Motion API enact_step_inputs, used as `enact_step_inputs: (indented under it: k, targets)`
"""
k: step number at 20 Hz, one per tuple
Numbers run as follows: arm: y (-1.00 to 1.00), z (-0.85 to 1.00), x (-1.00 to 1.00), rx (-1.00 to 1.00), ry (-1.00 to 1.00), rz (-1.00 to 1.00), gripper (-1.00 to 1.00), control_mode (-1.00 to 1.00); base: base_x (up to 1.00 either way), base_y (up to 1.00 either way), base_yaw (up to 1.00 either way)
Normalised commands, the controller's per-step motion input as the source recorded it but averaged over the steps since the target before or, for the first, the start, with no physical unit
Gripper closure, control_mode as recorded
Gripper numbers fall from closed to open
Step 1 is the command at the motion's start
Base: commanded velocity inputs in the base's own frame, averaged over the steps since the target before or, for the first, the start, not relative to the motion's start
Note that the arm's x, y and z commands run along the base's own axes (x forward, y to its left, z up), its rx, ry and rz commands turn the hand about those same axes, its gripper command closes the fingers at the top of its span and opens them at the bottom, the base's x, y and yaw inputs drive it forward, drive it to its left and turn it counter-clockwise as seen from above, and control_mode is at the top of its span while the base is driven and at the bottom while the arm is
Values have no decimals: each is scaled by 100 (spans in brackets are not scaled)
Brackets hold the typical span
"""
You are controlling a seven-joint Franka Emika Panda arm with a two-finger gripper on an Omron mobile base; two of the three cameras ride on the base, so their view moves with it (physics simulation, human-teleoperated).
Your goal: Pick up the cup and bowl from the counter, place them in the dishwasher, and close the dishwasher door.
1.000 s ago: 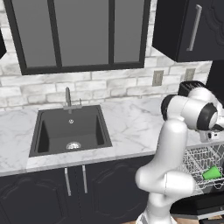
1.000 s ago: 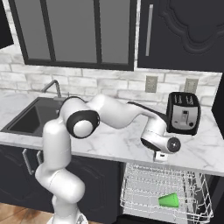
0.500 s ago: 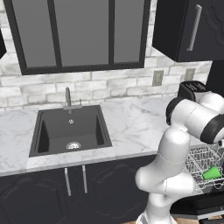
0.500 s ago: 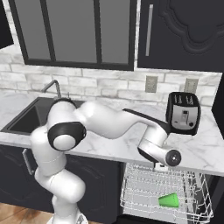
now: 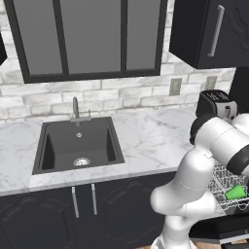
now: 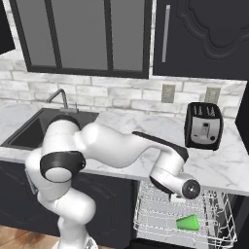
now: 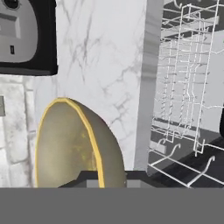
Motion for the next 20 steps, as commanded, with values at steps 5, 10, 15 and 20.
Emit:
enact_step_inputs:
  k: [5,10,15,20]
  targets:
    - [3,-21,-38,0,0,7,100,-100,0,0,0]
    - [3,-29,-43,0,0,7,100,-100,0,0,0]
    - [2,-40,-32,0,0,7,100,-100,0,0,0]
    - [2,-46,-15,0,0,7,100,-100,0,0,0]
